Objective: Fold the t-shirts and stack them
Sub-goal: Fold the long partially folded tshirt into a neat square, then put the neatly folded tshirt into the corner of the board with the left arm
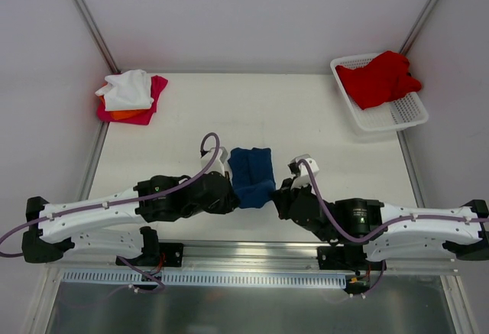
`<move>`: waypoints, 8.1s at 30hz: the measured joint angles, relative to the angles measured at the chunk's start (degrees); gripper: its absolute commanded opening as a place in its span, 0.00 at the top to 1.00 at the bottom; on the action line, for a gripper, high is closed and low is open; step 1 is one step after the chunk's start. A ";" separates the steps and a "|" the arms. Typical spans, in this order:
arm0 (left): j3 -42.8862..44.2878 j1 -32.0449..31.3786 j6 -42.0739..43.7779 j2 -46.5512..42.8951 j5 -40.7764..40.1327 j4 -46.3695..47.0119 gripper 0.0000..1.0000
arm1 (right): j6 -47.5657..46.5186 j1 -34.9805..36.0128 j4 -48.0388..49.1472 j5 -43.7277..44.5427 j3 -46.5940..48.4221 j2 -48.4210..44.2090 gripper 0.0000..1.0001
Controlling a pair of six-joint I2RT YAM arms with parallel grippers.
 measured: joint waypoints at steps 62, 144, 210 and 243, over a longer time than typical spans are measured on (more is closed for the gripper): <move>2.60 30.23 20.72 28.48 11.82 18.99 1.00 | -16.50 -36.76 20.09 -22.91 1.03 28.17 1.00; -23.98 51.04 19.32 24.15 40.35 49.59 0.01 | -19.08 -40.72 13.97 -26.95 2.16 15.47 0.55; -12.17 47.93 17.29 48.39 55.80 68.15 1.00 | -19.50 -40.70 12.04 -27.02 3.19 14.47 0.59; 35.41 60.28 45.03 51.49 41.68 17.59 1.00 | -20.17 -40.74 13.16 -26.77 0.50 9.64 0.61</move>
